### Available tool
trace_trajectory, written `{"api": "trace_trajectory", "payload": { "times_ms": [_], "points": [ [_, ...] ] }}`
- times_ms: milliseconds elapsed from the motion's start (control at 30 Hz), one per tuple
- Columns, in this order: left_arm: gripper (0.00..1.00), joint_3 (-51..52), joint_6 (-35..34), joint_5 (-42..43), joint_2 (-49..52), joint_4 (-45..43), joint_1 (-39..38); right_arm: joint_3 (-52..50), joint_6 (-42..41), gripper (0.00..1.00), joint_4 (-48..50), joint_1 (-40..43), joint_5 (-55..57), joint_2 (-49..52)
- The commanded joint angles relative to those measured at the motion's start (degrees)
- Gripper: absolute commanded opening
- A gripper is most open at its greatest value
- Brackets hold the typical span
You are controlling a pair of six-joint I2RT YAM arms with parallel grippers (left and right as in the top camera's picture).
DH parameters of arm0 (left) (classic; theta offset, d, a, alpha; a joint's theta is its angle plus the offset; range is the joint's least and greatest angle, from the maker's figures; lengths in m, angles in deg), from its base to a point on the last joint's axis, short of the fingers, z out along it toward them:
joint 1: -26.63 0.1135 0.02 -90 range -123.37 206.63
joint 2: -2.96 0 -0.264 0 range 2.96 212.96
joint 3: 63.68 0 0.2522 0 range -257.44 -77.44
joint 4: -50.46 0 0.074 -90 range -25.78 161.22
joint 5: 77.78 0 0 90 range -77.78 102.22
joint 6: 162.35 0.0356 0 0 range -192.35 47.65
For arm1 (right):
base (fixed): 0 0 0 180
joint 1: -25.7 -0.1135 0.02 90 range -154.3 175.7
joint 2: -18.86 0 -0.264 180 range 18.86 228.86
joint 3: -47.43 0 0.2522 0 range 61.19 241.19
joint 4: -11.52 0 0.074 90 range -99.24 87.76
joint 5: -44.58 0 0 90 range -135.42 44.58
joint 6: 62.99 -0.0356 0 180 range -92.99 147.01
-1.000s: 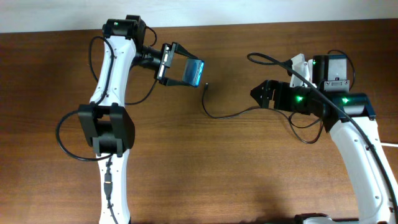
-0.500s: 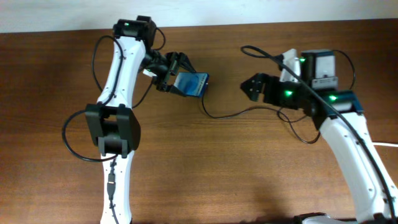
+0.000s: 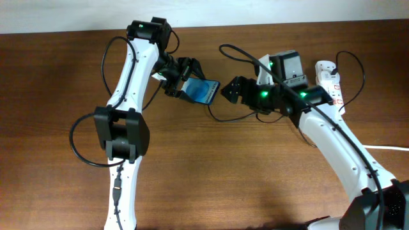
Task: Plug charger to phone and switch on socket
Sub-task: 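Grasp the phone's side with the right gripper beside the left gripper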
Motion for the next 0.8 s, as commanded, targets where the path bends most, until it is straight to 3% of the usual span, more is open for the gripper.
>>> {"api": "trace_trajectory", "payload": {
  "times_ms": [0,400,767],
  "points": [
    [0.00,-1.6,-0.8,-0.1,-0.3,0.1,-1.3,1.2,-1.3,0.85,2.0,-1.9,0.8,0.3],
    [0.00,-1.6,-0.8,1.7,-0.3,0.2,-3.0,1.1,-6.0,0.59,2.8,-9.7,16.6,0.4],
    [0.00,-1.6,-0.7,2.7,-0.3,0.1,-4.6,1.1,-8.1,0.53,6.8,-9.7,16.2,4.1]
  ]
}}
